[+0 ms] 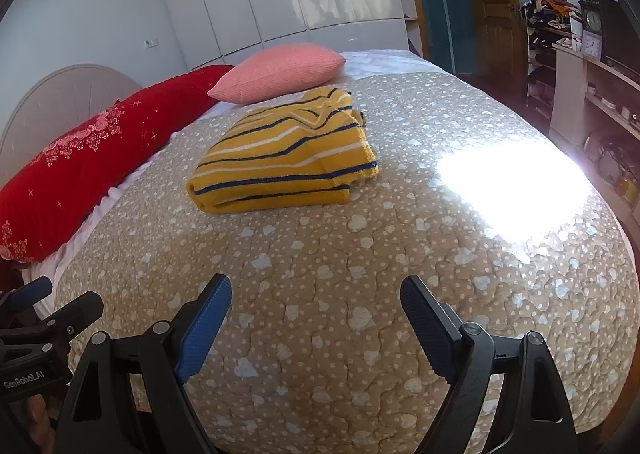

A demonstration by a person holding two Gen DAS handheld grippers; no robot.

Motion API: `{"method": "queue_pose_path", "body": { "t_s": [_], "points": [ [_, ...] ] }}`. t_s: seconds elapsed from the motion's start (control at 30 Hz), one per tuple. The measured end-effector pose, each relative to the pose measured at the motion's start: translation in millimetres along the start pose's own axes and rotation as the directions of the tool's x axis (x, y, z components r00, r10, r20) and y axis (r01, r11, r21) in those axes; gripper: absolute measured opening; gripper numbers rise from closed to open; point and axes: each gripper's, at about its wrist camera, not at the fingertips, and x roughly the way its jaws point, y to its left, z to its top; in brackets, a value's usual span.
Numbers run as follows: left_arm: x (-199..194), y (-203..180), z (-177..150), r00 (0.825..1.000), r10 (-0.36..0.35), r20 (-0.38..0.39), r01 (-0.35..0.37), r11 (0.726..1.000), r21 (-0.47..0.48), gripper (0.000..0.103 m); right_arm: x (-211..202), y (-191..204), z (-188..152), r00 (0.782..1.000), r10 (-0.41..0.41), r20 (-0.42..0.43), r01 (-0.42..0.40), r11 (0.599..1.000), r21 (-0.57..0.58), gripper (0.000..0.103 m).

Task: Fold small clothes

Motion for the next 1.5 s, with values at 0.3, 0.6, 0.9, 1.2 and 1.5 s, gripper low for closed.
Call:
{"method": "queue_pose_path", "body": {
  "t_s": [0.3, 0.6, 0.9, 1.2, 1.5],
  "points": [
    [3, -1, -1, 1.000, -0.015, -0.015, 0.015, 1.000, -0.001, 0.103, 2, 0, 0, 1.000, 0.000, -0.006, 0.000, 1.000, 0.001, 0.091],
    [9, -1, -6, 0.999, -0.029, -0.037, 0.029, 1.000, -0.012, 0.103, 3, -3, -3, 1.000, -0.003, -0.010, 0.004, 1.000, 0.010, 0.091],
    [11, -2, -9, 0.998, -0.042, -0.038, 0.042, 0.999, -0.014, 0.103, 2, -1, -4, 1.000, -0.011, -0.004, 0.011, 1.000, -0.001, 0.091],
    [18, -2, -12, 0.998, -0.039, -0.058, 0.038, 0.999, -0.019, 0.103, 4, 4, -6, 1.000, -0.027, -0.002, 0.027, 0.999, -0.033, 0.091],
    [22, -2, -15, 0.997, -0.031, -0.069, 0.030, 0.999, -0.016, 0.103, 4, 6, -7, 0.999, -0.038, 0.007, 0.038, 0.998, -0.049, 0.091]
  ]
}}
